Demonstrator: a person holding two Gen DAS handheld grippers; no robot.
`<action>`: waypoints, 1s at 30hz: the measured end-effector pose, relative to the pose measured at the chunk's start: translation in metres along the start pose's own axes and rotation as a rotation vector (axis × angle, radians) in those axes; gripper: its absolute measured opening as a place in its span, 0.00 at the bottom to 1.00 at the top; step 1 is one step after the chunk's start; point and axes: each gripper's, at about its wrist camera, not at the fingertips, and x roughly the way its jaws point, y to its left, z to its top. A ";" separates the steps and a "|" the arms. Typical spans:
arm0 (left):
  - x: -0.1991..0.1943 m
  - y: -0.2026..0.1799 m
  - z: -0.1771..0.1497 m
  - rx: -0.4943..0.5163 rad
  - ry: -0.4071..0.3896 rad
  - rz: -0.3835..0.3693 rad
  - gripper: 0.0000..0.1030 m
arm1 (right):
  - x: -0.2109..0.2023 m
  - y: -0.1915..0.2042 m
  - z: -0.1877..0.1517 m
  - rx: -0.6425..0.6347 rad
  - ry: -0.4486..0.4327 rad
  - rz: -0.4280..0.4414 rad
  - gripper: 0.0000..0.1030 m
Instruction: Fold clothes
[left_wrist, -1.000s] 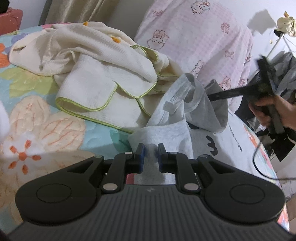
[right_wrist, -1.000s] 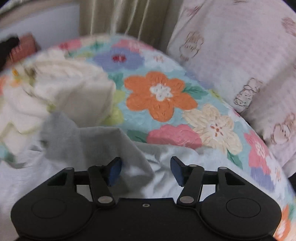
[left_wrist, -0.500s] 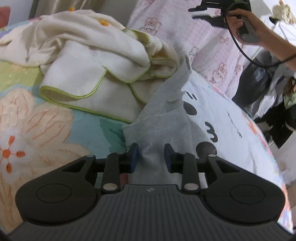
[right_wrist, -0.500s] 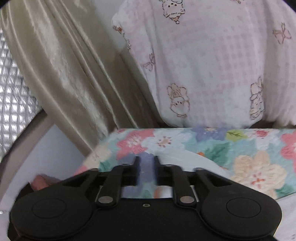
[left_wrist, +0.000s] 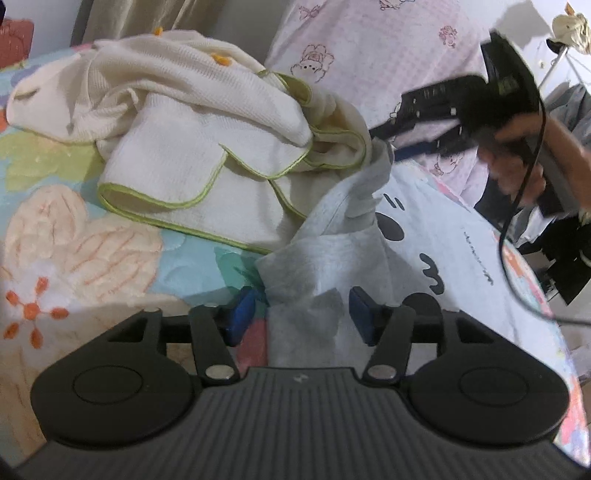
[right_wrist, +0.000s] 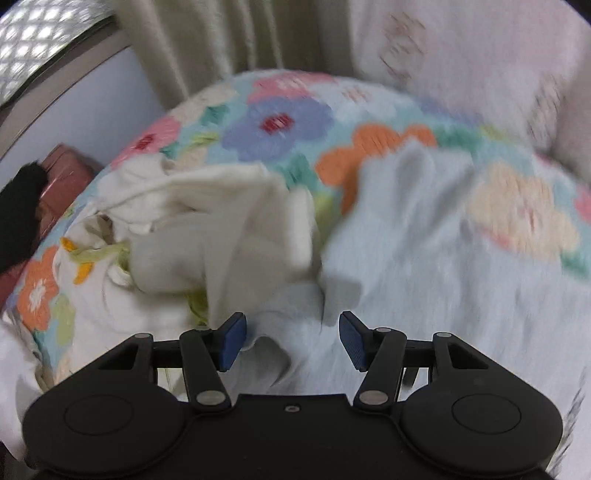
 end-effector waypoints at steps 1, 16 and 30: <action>0.001 0.001 0.000 -0.009 0.003 -0.013 0.57 | 0.005 -0.005 -0.003 0.035 0.004 0.022 0.61; -0.054 -0.023 -0.004 0.021 -0.175 0.040 0.02 | -0.010 0.054 0.014 0.041 -0.178 0.225 0.15; -0.045 -0.005 0.001 -0.088 -0.019 0.131 0.06 | -0.081 -0.023 -0.113 0.153 -0.194 0.208 0.45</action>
